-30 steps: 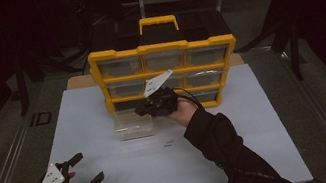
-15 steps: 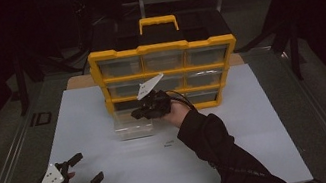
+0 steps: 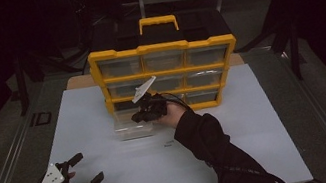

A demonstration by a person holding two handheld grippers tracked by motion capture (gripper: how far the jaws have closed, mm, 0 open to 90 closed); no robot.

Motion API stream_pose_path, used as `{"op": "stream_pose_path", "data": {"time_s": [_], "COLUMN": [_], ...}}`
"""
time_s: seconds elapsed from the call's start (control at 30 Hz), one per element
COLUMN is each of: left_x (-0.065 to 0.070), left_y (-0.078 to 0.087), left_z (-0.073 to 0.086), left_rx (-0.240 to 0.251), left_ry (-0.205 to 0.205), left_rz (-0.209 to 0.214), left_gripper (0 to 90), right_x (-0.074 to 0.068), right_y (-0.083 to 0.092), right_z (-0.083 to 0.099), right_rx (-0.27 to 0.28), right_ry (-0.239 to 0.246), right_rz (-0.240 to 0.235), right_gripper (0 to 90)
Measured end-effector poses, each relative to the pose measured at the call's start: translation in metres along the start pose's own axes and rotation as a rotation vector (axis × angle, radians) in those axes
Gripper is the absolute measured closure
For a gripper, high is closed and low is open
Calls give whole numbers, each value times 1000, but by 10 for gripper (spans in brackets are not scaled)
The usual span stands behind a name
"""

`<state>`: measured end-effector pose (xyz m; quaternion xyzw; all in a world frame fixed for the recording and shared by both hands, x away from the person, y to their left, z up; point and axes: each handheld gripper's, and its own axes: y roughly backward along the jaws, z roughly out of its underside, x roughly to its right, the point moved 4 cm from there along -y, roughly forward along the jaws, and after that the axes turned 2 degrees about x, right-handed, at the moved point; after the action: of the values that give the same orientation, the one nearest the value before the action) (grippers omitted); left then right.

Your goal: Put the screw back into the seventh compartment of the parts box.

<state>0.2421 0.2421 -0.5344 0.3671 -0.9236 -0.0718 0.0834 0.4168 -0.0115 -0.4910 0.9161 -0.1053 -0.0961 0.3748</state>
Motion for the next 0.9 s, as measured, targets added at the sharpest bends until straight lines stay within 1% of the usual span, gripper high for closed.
{"op": "stream_pose_path", "data": {"time_s": [0.03, 0.07, 0.1, 0.17, 0.3, 0.37, 0.47, 0.57, 0.7, 0.73, 0.77, 0.8, 0.9], "left_x": [0, 0, 0, 0, 0, 0, 1, 1, 0, 0, 0, 1, 1], "left_y": [0, 0, 0, 0, 0, -1, -1, -1, -1, -1, -1, -1, -1], "left_z": [0, 0, 0, 0, 0, 0, 0, 1, 0, 0, 0, 0, 0], "left_rx": [-1, -1, -2, -2, -4, -5, -4, -6, -4, -4, -3, -4, -6], "left_ry": [0, 0, 0, 1, 0, 1, 1, 1, 2, 2, 4, 3, 2], "left_rz": [0, 0, 1, 2, 3, 3, 4, 4, 3, 3, 3, 2, 3], "left_gripper": [7, 7, 7, 7, 7, 7, 7, 7, 7, 7, 7, 7, 7], "right_x": [1, 1, 2, 2, 3, 3, 2, 0, -3, -3, -5, -6, -7], "right_y": [0, -1, -1, -1, 4, 8, 14, 20, 29, 29, 31, 34, 38], "right_z": [0, 1, 1, 1, 0, -2, -4, -5, -4, -4, -3, -1, 4], "right_rx": [-2, -4, -11, -6, 13, 24, 43, 54, 79, 79, 84, 94, 104], "right_ry": [3, -6, -12, -18, -22, -25, -34, -33, -39, -39, -45, -48, -60], "right_rz": [2, -2, 0, 4, 21, 31, 31, 34, 25, 25, 17, 14, 14], "right_gripper": [874, 872, 856, 830, 739, 710, 643, 587, 507, 507, 485, 445, 379]}}
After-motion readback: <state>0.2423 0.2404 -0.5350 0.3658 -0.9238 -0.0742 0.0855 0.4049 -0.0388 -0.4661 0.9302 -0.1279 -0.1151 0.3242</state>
